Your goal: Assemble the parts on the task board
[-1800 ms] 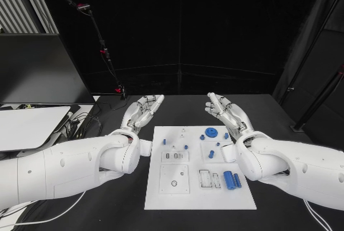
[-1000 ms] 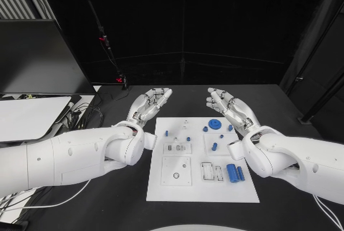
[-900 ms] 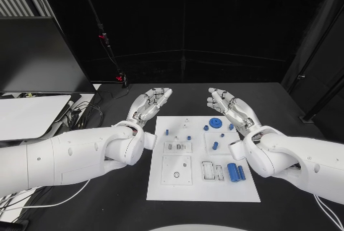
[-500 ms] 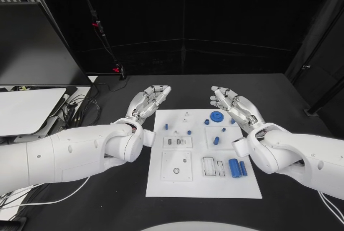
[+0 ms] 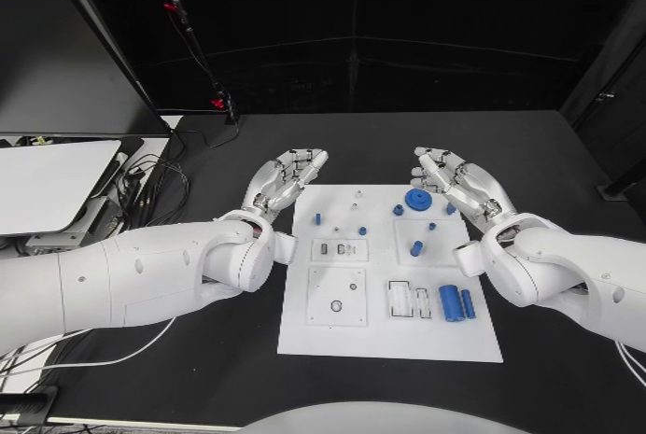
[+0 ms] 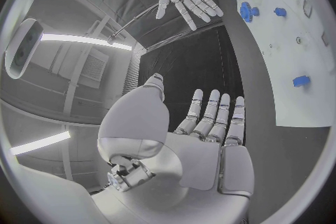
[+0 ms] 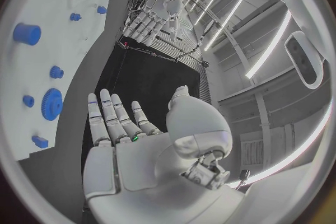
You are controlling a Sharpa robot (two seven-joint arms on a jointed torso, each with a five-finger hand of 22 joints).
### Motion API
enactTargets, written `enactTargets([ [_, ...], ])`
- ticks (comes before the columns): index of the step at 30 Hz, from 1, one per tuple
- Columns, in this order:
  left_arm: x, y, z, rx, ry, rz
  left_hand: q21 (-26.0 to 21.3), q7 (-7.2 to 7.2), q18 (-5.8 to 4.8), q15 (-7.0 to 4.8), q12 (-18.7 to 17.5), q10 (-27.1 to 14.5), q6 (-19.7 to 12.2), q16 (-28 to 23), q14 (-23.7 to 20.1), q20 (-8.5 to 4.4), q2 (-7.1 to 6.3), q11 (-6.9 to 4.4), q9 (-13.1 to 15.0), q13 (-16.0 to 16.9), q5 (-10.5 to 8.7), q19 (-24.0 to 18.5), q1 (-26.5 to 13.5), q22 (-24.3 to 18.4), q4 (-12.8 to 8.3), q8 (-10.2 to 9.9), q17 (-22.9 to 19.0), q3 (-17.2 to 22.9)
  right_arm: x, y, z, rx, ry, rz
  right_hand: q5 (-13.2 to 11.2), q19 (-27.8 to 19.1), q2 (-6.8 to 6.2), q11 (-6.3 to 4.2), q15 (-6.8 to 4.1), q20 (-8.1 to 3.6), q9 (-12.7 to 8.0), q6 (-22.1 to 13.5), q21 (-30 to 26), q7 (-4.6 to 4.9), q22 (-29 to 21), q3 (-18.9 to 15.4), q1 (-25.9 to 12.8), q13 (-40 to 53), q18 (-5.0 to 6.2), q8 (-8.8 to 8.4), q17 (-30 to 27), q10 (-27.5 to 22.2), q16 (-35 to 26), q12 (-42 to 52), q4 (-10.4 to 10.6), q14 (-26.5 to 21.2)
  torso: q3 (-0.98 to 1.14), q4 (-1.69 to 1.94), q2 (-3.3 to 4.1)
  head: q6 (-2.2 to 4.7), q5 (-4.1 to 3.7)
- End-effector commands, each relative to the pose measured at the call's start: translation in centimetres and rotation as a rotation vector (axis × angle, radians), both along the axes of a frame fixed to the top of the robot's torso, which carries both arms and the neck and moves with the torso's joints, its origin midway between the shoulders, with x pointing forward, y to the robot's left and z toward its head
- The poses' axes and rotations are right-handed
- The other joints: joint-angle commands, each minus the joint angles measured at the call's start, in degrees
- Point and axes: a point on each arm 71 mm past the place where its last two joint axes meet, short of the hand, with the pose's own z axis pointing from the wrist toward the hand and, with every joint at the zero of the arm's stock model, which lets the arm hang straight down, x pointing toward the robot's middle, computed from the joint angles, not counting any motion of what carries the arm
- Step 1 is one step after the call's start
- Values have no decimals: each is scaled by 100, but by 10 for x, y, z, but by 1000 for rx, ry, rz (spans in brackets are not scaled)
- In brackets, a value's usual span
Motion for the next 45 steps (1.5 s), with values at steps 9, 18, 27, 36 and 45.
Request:
enactTargets([
  [9, -9, -1, 27, -99, -372, -40, 25, 846, 61, 47, 31, 35, 49, 26, 0, 8, 17, 1, -9, 8, 18, 25, 30, 7, 14, 39, 10, -5, 14, -3, 18, -88, -40, 49, 19, 2013, 41, -171, -394, -120, -80, -60, 824, 817, 391, -65, 205, -43, 377, 60, 2, 233, 88, 93, -2, 2276, 42, 82, 58, 4, 10],
  [18, -9, -3, 27, -100, -371, -44, 30, 851, 63, 54, 41, 46, 62, 31, 6, 16, 45, 6, -15, 8, 20, 23, 41, 9, 14, 53, 10, -1, 36, -10, 42, -148, -146, 104, 2, 4778, 80, -850, -1245, -776, -58, 266, 3034, 99, 1490, -109, 535, -33, 569, 676, 5106, 969, 3868, 272, -28, 6616, 23, 86, 2, -58, -69],
  [27, -8, -4, 26, -99, -368, -44, 32, 851, 64, 55, 45, 50, 68, 32, 7, 18, 53, 7, -17, 8, 20, 21, 44, 9, 13, 58, 10, -1, 53, -14, 39, -350, -201, 88, 204, 6262, -45, -826, -1116, -687, -67, 2803, 7433, 502, 6916, 315, 2170, -58, -233, 996, 7489, 2552, 4963, 38, -450, 6930, 15, 74, -21, -75, -123],
  [36, -7, -4, 26, -98, -366, -44, 33, 851, 64, 55, 46, 51, 69, 32, 7, 19, 56, 7, -18, 8, 21, 20, 45, 9, 13, 59, 10, -2, 67, -6, 29, -707, -247, 67, 18, 6398, -283, -1084, -1373, -821, -119, 3909, 7818, 168, 7512, 631, 3330, -72, -327, 4, 7566, 3212, 5005, -710, -849, 6929, 17, 63, -41, -82, -199],
  [45, -6, -3, 25, -96, -365, -43, 32, 853, 65, 57, 47, 52, 71, 33, 8, 22, 64, 10, -20, 7, 22, 16, 47, 6, 13, 61, 10, -1, 76, 11, 19, -949, -251, 82, 16, 6420, -436, -1237, -1466, -943, -118, 4248, 7864, -5, 7608, 613, 3829, -69, -350, -441, 7731, 3384, 5019, -1105, -878, 6960, 2, 62, -70, -111, -235],
])
